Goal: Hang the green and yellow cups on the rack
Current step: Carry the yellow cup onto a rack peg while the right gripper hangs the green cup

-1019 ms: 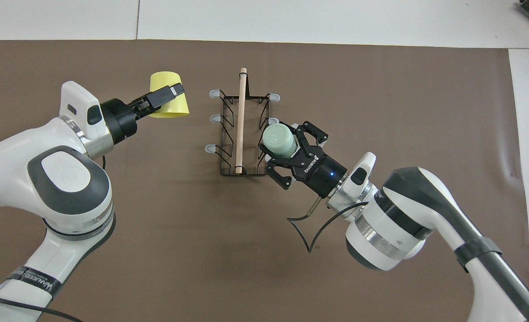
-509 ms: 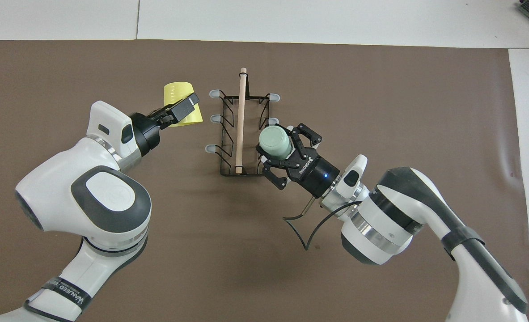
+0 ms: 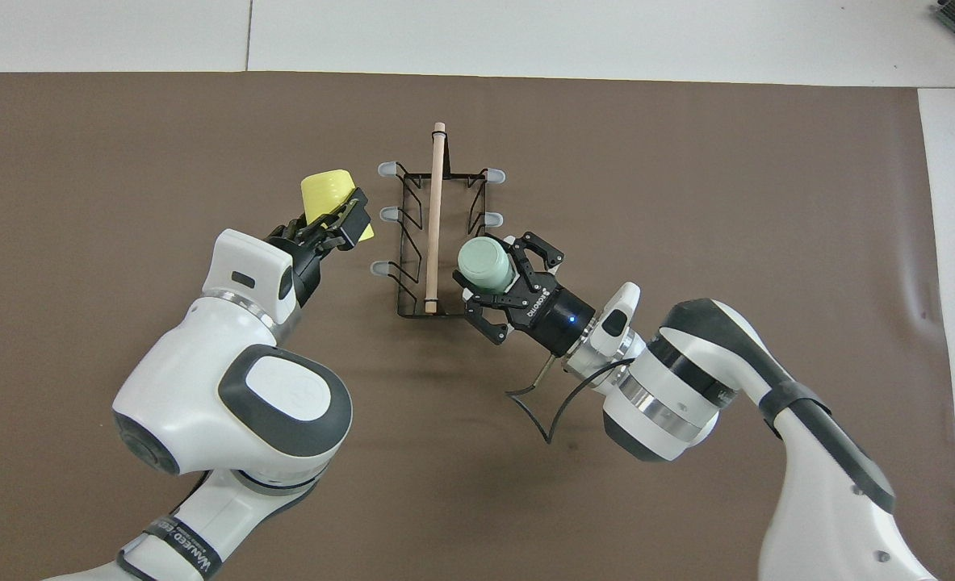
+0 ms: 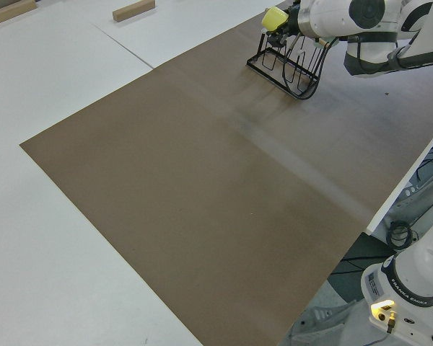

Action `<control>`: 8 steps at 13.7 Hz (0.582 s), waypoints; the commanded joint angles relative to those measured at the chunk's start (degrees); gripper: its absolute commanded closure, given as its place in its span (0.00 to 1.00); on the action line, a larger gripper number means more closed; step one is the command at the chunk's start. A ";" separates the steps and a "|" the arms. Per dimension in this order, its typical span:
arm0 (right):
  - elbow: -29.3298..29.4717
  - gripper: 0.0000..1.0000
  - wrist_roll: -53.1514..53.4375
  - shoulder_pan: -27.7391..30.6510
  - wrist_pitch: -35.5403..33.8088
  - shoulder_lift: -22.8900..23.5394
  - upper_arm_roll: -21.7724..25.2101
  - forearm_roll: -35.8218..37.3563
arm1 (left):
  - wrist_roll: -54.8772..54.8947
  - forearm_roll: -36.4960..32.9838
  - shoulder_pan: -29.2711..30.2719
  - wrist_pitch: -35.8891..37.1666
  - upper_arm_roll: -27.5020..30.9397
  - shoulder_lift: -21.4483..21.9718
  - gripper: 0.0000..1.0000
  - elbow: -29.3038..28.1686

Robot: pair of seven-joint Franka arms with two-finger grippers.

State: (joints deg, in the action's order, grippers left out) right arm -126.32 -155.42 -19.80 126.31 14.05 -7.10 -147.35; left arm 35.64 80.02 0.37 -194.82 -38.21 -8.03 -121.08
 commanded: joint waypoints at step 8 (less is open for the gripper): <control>0.11 0.01 -4.46 0.20 0.77 0.01 -0.55 -6.73 | 2.07 1.45 -3.54 -5.65 -1.17 -1.37 1.00 -0.38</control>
State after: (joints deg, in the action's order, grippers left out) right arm -126.17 -155.42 -19.79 126.40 14.05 -7.02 -147.38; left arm 36.07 80.03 -2.02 -198.95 -39.62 -9.40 -121.10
